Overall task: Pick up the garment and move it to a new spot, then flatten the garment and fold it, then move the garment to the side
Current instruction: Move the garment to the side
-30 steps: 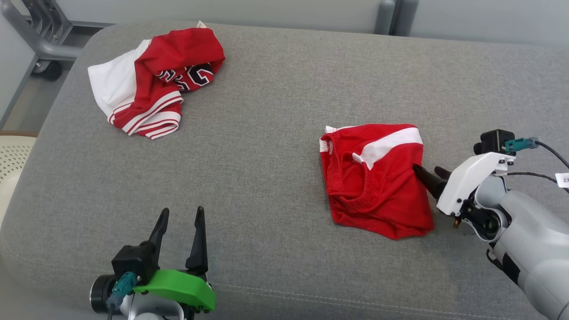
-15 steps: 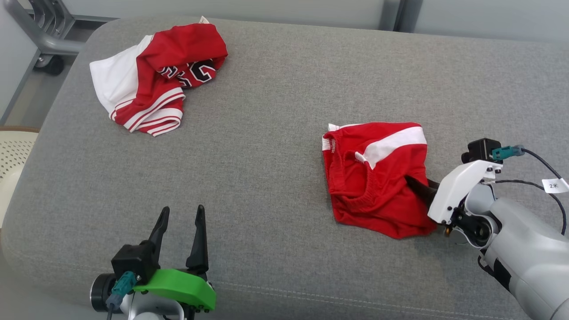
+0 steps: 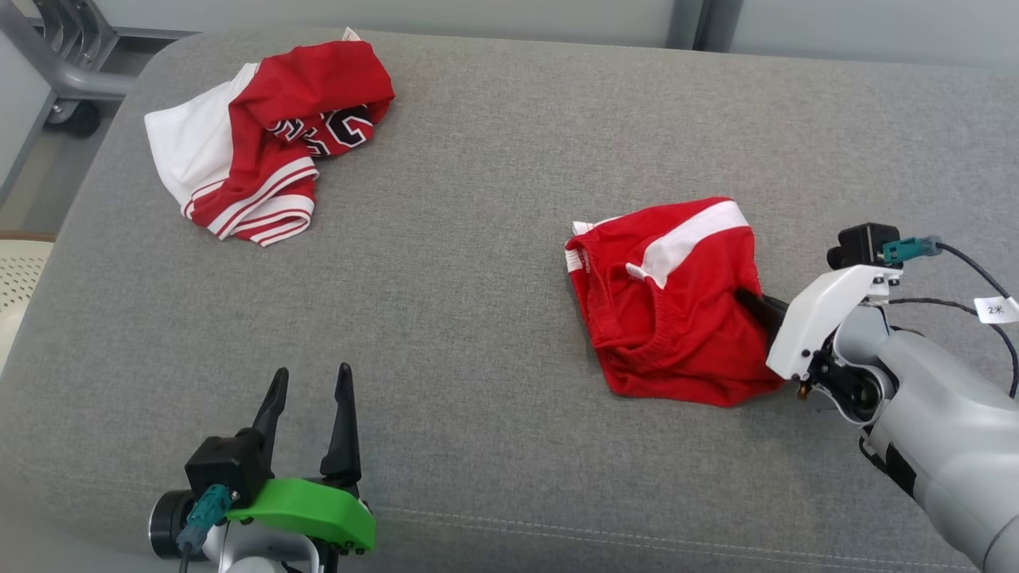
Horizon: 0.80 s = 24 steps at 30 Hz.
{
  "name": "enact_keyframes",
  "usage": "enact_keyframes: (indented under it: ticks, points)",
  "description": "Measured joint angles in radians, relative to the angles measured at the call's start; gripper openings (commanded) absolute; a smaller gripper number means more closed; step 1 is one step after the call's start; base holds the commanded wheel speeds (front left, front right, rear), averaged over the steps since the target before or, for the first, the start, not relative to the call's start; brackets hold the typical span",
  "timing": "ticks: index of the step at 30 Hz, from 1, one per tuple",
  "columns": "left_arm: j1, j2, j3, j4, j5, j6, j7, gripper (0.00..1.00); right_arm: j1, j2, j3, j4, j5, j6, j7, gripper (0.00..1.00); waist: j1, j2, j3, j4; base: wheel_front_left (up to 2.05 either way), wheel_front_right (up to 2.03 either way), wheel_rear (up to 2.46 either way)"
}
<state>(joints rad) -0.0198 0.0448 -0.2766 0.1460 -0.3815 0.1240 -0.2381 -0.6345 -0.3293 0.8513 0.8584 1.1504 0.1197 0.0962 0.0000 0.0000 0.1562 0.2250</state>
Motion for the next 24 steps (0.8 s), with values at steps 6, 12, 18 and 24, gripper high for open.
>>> enact_keyframes:
  ticks: [6, 12, 18, 24]
  points:
    - [0.000, 0.000, 0.011, -0.010, 0.011, 0.000, 0.000, 1.00, -0.045, -0.042, -0.002, 0.022, -0.016, 0.003, 0.000, 0.00, 0.0000, 0.0000, 0.005, -0.025, 0.00, 0.00, 0.00]
    - [0.000, 0.000, 0.012, -0.025, 0.020, 0.000, 0.000, 1.00, -0.094, -0.096, -0.004, 0.044, -0.038, 0.003, 0.001, 0.00, 0.0000, 0.0000, 0.015, -0.053, 0.00, 0.00, 0.00]
    - [0.000, 0.000, 0.002, -0.043, 0.031, 0.000, 0.007, 1.00, -0.136, -0.167, -0.008, 0.080, -0.054, 0.003, 0.012, 0.00, 0.0000, 0.0000, 0.032, -0.089, 0.00, 0.00, 0.00]
    - [-0.002, 0.000, -0.001, -0.068, 0.054, 0.000, 0.019, 1.00, -0.197, -0.218, -0.008, 0.101, -0.074, 0.003, 0.031, 0.00, 0.0000, 0.0000, 0.059, -0.126, 0.00, 0.00, 0.00]
